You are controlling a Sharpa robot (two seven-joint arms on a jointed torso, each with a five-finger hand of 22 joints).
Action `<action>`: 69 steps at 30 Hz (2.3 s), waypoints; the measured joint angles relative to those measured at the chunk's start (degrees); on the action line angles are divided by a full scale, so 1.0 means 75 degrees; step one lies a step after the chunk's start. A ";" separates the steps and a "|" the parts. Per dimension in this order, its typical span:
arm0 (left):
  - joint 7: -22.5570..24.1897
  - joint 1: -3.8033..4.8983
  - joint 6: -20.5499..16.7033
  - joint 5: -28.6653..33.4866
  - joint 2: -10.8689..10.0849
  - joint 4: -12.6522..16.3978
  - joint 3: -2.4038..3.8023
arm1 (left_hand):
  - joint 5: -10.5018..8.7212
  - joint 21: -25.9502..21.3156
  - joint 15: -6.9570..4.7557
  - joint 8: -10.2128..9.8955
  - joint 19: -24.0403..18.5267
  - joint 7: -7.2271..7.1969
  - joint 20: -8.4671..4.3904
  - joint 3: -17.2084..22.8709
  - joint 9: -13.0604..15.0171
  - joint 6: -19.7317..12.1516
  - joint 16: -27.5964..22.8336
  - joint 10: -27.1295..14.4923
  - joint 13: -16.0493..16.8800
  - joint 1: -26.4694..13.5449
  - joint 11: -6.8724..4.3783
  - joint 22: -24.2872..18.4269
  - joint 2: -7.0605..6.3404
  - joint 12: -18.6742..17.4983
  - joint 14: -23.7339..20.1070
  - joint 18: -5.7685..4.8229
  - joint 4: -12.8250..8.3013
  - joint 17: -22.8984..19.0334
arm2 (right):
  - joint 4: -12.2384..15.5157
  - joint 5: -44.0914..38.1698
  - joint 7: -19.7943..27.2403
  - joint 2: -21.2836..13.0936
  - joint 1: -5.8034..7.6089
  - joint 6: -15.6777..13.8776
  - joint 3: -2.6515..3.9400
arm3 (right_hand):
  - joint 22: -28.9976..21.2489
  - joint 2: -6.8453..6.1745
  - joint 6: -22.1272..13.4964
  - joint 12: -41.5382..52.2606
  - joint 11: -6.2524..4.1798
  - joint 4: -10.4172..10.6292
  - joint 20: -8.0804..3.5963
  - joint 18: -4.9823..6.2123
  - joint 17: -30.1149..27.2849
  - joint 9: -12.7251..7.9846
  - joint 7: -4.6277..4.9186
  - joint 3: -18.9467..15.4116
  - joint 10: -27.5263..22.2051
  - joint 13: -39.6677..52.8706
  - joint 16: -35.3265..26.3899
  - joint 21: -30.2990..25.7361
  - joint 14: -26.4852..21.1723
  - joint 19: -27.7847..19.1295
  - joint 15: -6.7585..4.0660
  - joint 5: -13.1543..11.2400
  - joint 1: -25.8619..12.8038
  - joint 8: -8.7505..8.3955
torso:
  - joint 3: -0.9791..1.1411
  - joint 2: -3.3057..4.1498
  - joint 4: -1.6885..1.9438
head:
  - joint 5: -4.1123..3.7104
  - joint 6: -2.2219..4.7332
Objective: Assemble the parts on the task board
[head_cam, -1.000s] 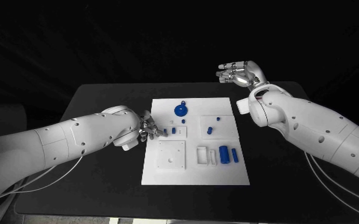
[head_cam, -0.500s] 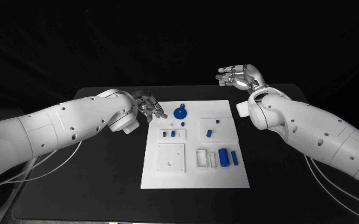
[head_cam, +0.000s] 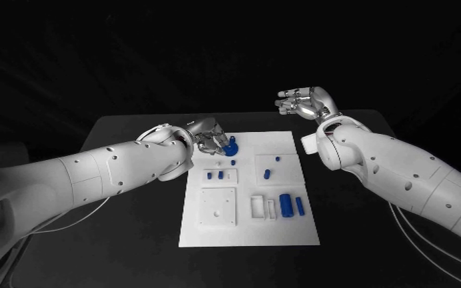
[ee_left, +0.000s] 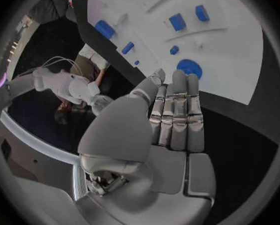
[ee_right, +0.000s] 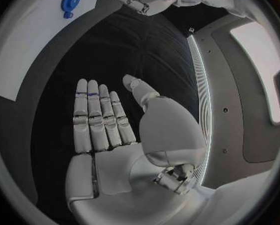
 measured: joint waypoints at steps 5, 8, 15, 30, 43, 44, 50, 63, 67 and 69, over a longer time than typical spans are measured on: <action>0.0425 -0.0128 -0.0146 -0.0718 0.0362 -0.0403 -0.0036 | 0.0000 -0.0093 0.0002 0.0000 0.0000 0.0027 0.0000 0.0066 0.0000 -0.0028 0.0035 -0.0027 0.0000 -0.0041 -0.0025 0.0306 -0.0028 0.0000 0.0030 0.0003 -0.0058 0.0128 | 0.0014 0.0000 0.0001 0.0020 0.0001 0.0006 0.0000 | 0.0000 0.0000 0.0000 0.0000 0.0000 0.0000 0.0000 0.0000 0.0000 0.0000 0.0000 0.0000 0.0000 0.0000 0.0000 0.0000 0.0000 0.0000 0.0000 0.0035 0.0000 0.0000 | 0.0003 0.0028 -0.0028 | 0.0026 0.0047; 0.0559 -0.0168 -0.0157 -0.1068 0.0554 -0.0632 -0.0043 | 0.0000 -0.0176 -0.0008 0.0000 0.0105 0.0013 -0.0012 0.0083 0.0001 -0.0041 0.0212 -0.0027 0.0000 -0.0081 -0.0025 0.0463 -0.0068 0.0000 0.0041 0.0003 -0.0075 0.0243 | 0.0023 0.0000 0.0002 0.0032 0.0001 0.0013 0.0000 | 0.0000 0.0000 0.0000 0.0000 0.0000 0.0000 0.0000 0.0000 0.0000 0.0000 -0.0001 0.0000 0.0000 0.0000 0.0000 0.0000 0.0000 0.0000 0.0000 0.0035 0.0000 0.0000 | 0.0011 0.0048 -0.0048 | 0.0047 0.0072; 0.0710 -0.0234 -0.0089 -0.1734 0.0838 -0.0973 -0.0045 | 0.0000 -0.0030 -0.0034 0.0000 0.0419 -0.0055 -0.0050 0.0149 -0.0010 -0.0110 0.1411 -0.0027 0.0001 -0.0187 -0.0025 0.0599 -0.0065 0.0000 0.0097 -0.0001 -0.0070 0.0789 | 0.0058 0.0000 0.0002 0.0050 0.0001 0.0036 0.0000 | 0.0000 0.0000 0.0001 0.0000 0.0000 0.0000 0.0000 0.0000 0.0001 0.0000 -0.0001 0.0000 0.0000 0.0000 0.0000 0.0000 0.0000 0.0000 -0.0001 0.0035 0.0000 0.0000 | 0.0032 0.0097 -0.0082 | 0.0067 0.0116; 0.0710 -0.0448 0.0388 -0.2469 0.1130 -0.1412 -0.0043 | -0.0001 -0.0269 0.0071 0.0000 0.0466 0.0042 0.0036 -0.0073 -0.0009 -0.0207 0.1682 -0.0372 0.0001 -0.0273 0.0034 0.0597 -0.0136 0.0000 -0.0129 0.0004 0.0186 0.0491 | 0.0140 0.0000 0.0002 0.0036 0.0006 0.0126 0.0000 | -0.0007 0.0000 0.0002 0.0000 -0.0028 0.0001 0.0000 0.0000 -0.0008 0.0000 -0.0002 0.0000 -0.0028 0.0000 0.0000 -0.0030 0.0000 0.0000 -0.0001 0.0035 0.0000 0.0000 | 0.0037 0.0170 -0.0125 | 0.0052 0.0137; 0.0662 -0.0486 0.0411 -0.2617 0.1205 -0.1630 -0.0030 | -0.0006 -0.0257 0.0043 0.0000 0.0496 0.0068 0.0028 0.0083 -0.0009 -0.0233 0.1860 -0.0311 0.0002 -0.0259 0.0039 0.0596 -0.0150 0.0000 -0.0156 0.0003 0.0155 0.0445 | 0.0187 0.0000 0.0000 0.0007 0.0024 0.0150 0.0001 | -0.0006 0.0000 0.0003 0.0000 -0.0028 -0.0020 -0.0001 0.0000 -0.0007 0.0000 -0.0003 -0.0021 -0.0028 0.0000 0.0000 -0.0030 0.0000 0.0001 -0.0001 0.0034 0.0000 0.0000 | 0.0045 0.0249 -0.0160 | 0.0056 0.0155; 0.0658 -0.0486 0.0409 -0.2620 0.1211 -0.1656 -0.0026 | 0.0010 -0.0217 0.0043 0.0000 0.0495 0.0068 0.0028 0.0109 -0.0009 -0.0233 0.1860 -0.0315 0.0002 -0.0245 0.0043 0.0596 -0.0165 0.0000 -0.0156 0.0002 0.0160 0.0435 | 0.0187 0.0000 0.0000 0.0010 0.0026 0.0151 0.0001 | -0.0006 0.0000 0.0003 0.0000 -0.0028 -0.0020 0.0000 0.0000 -0.0007 0.0000 -0.0003 -0.0021 -0.0028 0.0000 0.0000 -0.0030 0.0000 0.0001 -0.0001 0.0034 0.0001 0.0000 | 0.0046 0.0250 -0.0162 | 0.0060 0.0155; 0.0617 -0.0516 0.0409 -0.2638 0.1250 -0.1771 -0.0033 | 0.0037 -0.0023 0.0027 0.0000 0.0507 0.0068 0.0017 0.0171 -0.0008 -0.0233 0.2077 -0.0338 0.0002 -0.0245 0.0067 0.0595 -0.0164 0.0001 -0.0140 0.0103 0.0189 0.0467 | 0.0187 0.0000 -0.0001 0.0021 0.0029 0.0156 0.0001 | -0.0006 -0.0001 0.0003 0.0000 -0.0028 -0.0020 0.0000 0.0000 -0.0007 0.0000 -0.0003 -0.0021 -0.0028 0.0000 0.0000 -0.0030 0.0001 0.0001 -0.0001 0.0034 0.0001 0.0000 | 0.0051 0.0256 -0.0170 | 0.0063 0.0128; 0.0513 -0.0528 0.0445 -0.2664 0.1249 -0.1830 -0.0026 | 0.0081 0.0767 -0.0031 0.0000 0.0403 0.0135 -0.0051 0.0586 -0.0008 -0.0135 0.2780 -0.0068 -0.0001 -0.0245 -0.0045 0.0596 -0.0164 0.0001 -0.0140 0.0124 0.0225 0.0610 | 0.0178 0.0000 -0.0001 0.0026 0.0030 0.0161 0.0001 | -0.0005 -0.0001 0.0004 0.0000 -0.0028 -0.0020 -0.0001 0.0000 -0.0007 0.0000 -0.0004 -0.0021 -0.0028 0.0000 0.0000 -0.0030 0.0001 0.0001 -0.0001 0.0034 0.0001 0.0000 | 0.0048 0.0251 -0.0163 | 0.0031 0.0083; 0.0496 -0.0528 0.0447 -0.2664 0.1239 -0.1841 -0.0023 | 0.0081 0.0906 -0.0031 0.0000 0.0376 0.0123 -0.0053 0.0633 -0.0008 -0.0123 0.2811 -0.0065 -0.0001 -0.0245 -0.0048 0.0598 -0.0164 0.0001 -0.0140 0.0124 0.0243 0.0571 | 0.0174 0.0000 0.0000 0.0029 0.0030 0.0162 0.0001 | -0.0005 -0.0001 0.0004 0.0000 -0.0028 -0.0020 -0.0001 0.0000 -0.0006 0.0000 -0.0004 -0.0021 -0.0028 0.0000 0.0000 -0.0030 0.0001 0.0001 -0.0001 0.0034 0.0001 0.0000 | 0.0047 0.0250 -0.0161 | 0.0026 0.0081; 0.0491 -0.0528 0.0447 -0.2664 0.1236 -0.1848 -0.0022 | 0.0081 0.1038 -0.0031 0.0000 0.0286 0.0123 -0.0041 0.0662 -0.0007 -0.0123 0.2837 -0.0039 -0.0001 -0.0253 -0.0073 0.0598 -0.0156 0.0001 -0.0140 0.0126 0.0272 0.0541 | 0.0172 0.0000 0.0000 0.0030 0.0030 0.0163 0.0001 | -0.0005 -0.0001 0.0004 0.0000 -0.0028 -0.0020 -0.0001 0.0000 -0.0006 0.0000 -0.0004 -0.0021 -0.0028 0.0000 0.0000 -0.0030 0.0001 0.0001 -0.0001 0.0034 0.0001 0.0000 | 0.0046 0.0250 -0.0162 | 0.0026 0.0081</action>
